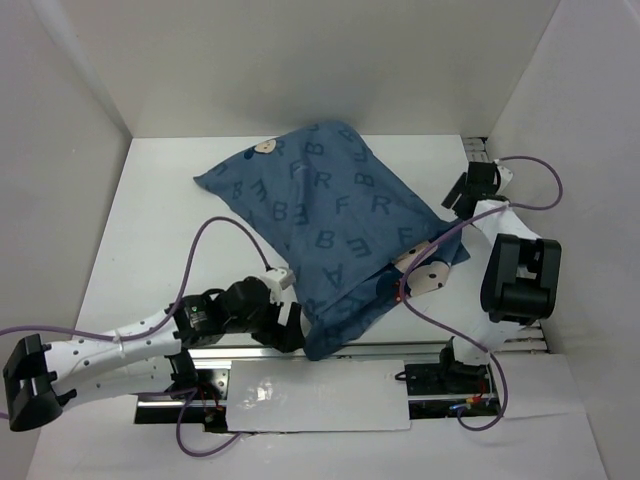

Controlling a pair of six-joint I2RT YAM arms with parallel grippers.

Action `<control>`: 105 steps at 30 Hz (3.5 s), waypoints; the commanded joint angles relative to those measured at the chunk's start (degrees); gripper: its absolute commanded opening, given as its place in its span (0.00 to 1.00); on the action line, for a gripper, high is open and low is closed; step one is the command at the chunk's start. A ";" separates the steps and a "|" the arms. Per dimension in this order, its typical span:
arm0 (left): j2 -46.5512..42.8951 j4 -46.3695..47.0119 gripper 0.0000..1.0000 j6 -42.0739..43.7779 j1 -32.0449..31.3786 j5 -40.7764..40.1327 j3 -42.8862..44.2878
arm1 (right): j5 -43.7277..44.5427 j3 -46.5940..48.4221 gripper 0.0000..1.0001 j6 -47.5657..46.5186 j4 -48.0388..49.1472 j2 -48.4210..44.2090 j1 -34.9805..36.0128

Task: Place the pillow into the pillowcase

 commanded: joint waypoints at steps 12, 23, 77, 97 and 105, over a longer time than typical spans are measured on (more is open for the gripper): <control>35.08 -3.31 1.00 12.18 23.82 -23.50 48.13 | -7.66 -7.92 1.00 2.68 -8.41 -23.34 14.08; 85.75 -16.67 0.84 16.42 37.64 -14.39 96.57 | -12.52 -12.52 1.00 3.74 -4.99 -18.37 22.09; 22.82 18.21 0.53 -1.17 71.66 0.58 -1.98 | -10.94 -36.05 1.00 26.32 -15.18 -37.33 2.49; 10.08 10.33 0.00 4.45 69.81 -15.67 16.46 | 3.28 -29.12 0.00 17.98 3.98 -48.14 1.96; 11.37 5.73 0.00 4.29 71.39 -15.53 44.21 | 15.51 -14.80 0.00 13.41 3.19 -48.85 1.96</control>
